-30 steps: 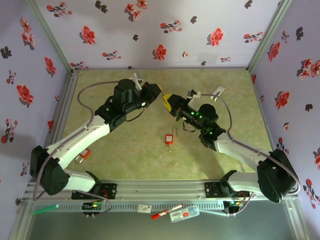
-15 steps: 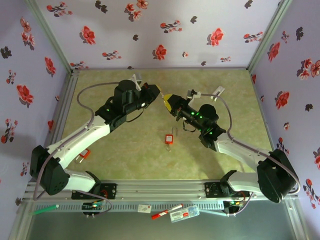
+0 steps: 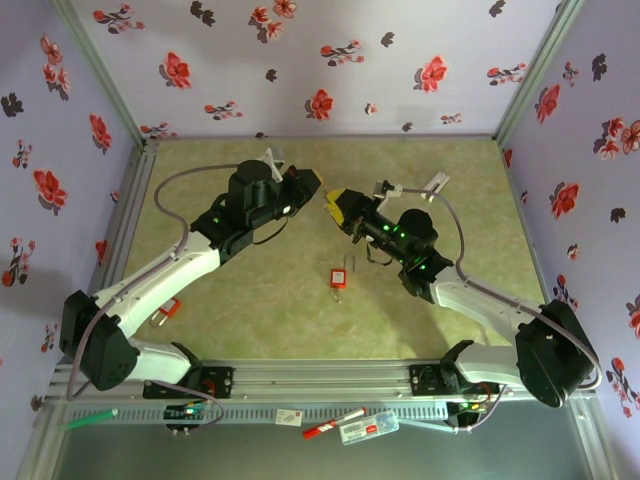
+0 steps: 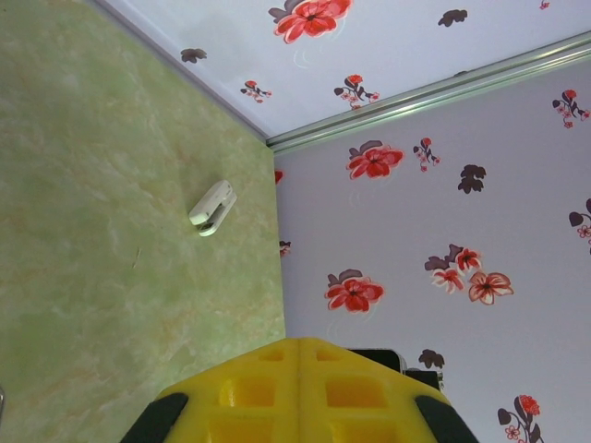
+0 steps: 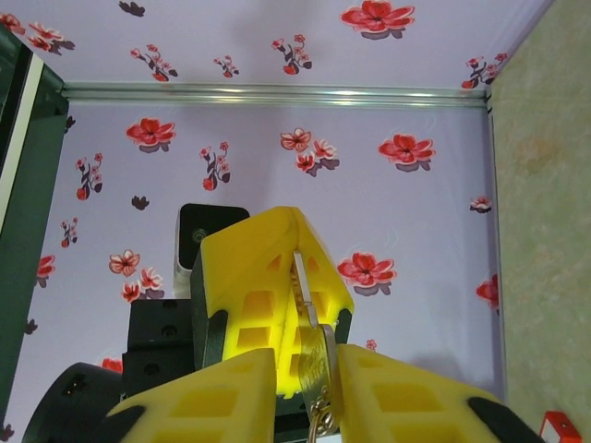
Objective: Unlock with the key
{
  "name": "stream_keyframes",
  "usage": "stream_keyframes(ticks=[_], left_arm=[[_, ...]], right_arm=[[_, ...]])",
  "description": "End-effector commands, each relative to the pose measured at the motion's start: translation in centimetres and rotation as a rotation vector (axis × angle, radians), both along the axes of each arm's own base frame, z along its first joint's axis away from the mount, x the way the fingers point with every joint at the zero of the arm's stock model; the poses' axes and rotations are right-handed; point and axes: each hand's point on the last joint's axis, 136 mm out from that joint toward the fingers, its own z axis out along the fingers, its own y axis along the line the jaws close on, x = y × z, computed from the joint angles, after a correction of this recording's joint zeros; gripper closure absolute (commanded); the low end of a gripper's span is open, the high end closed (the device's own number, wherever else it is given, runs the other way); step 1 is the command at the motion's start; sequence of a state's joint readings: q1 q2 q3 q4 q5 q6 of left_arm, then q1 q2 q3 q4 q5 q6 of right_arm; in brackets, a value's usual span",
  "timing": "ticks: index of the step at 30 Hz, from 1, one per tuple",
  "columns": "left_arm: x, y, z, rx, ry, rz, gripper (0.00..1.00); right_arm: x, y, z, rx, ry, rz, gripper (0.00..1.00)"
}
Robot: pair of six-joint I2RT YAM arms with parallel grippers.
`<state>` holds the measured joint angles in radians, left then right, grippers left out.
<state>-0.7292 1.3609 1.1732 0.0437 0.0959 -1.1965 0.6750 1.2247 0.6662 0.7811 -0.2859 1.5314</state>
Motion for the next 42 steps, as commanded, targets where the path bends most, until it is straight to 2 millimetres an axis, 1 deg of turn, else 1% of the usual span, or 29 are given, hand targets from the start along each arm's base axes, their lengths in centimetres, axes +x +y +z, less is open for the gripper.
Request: stream_keyframes(ticks=[1, 5, 10, 15, 19, 21, 22, 24, 25, 26, 27, 28, 29, 30, 32, 35, 38, 39, 42], left_arm=[[-0.1, 0.2, 0.7, -0.004, -0.045, 0.009, 1.00], [-0.1, 0.2, 0.7, -0.005, -0.045, 0.010, 1.00], [-0.2, 0.2, 0.7, -0.013, -0.056, 0.006, 1.00], [-0.9, 0.0, 0.7, -0.017, -0.080, -0.014, 1.00], [-1.3, 1.2, 0.3, -0.003, -0.074, 0.014, 0.99], [-1.4, 2.3, -0.2, 0.014, -0.050, 0.040, 0.59], [-1.4, 2.8, -0.3, 0.017, -0.034, 0.050, 0.48], [-1.3, 4.2, -0.8, 0.037, 0.006, 0.083, 0.30], [-1.4, 4.9, -0.7, 0.042, 0.022, 0.097, 0.25], [-1.6, 5.8, -1.0, 0.057, 0.043, 0.114, 0.12], [-1.7, 6.7, -1.0, 0.068, 0.061, 0.131, 0.05], [-1.9, 7.6, -1.2, 0.082, 0.082, 0.147, 0.01], [-2.2, 8.7, -1.4, 0.097, 0.109, 0.167, 0.00], [-2.7, 10.0, -2.1, 0.131, 0.153, 0.187, 0.00], [-3.8, 12.4, -3.0, 0.191, 0.224, 0.220, 0.00], [-6.3, 16.6, -4.9, 0.300, 0.350, 0.278, 0.00], [-9.5, 21.1, -7.7, 0.397, 0.513, 0.351, 0.00], [-10.5, 22.5, -8.3, 0.404, 0.554, 0.378, 0.00], [-12.5, 24.9, -9.6, 0.406, 0.636, 0.418, 0.00]], right_arm=[[-0.6, 0.1, 0.4, 0.016, -0.018, 0.016, 0.82], [-0.5, 0.0, 0.4, 0.021, -0.019, 0.011, 0.88], [-0.4, 0.0, 0.4, 0.023, -0.022, 0.004, 1.00], [-0.3, -0.5, 0.6, 0.032, -0.034, -0.012, 1.00], [-0.5, -0.9, 0.9, -0.002, -0.054, -0.014, 1.00], [-0.6, -1.1, 0.6, -0.045, -0.051, -0.011, 1.00], [-0.7, -1.2, 0.4, -0.063, -0.050, -0.008, 1.00], [-1.1, -1.4, 0.3, -0.092, -0.056, -0.007, 1.00], [-1.2, -1.5, 0.3, -0.104, -0.058, -0.005, 1.00], [-1.4, -1.6, 0.2, -0.123, -0.056, 0.000, 1.00], [-1.6, -1.6, 0.0, -0.141, -0.056, 0.008, 1.00], [-1.8, -1.5, 0.0, -0.157, -0.057, 0.018, 1.00], [-1.9, -1.4, -0.3, -0.180, -0.053, 0.029, 1.00], [-2.2, -1.3, -0.3, -0.202, -0.052, 0.042, 1.00], [-2.4, -1.2, -0.4, -0.242, -0.053, 0.059, 1.00], [-2.8, -1.1, -0.8, -0.293, -0.046, 0.084, 1.00], [-3.2, -1.1, -1.2, -0.315, -0.038, 0.105, 1.00], [-3.3, -1.0, -1.5, -0.323, -0.031, 0.114, 1.00], [-3.6, -1.0, -2.2, -0.348, -0.012, 0.134, 1.00]])
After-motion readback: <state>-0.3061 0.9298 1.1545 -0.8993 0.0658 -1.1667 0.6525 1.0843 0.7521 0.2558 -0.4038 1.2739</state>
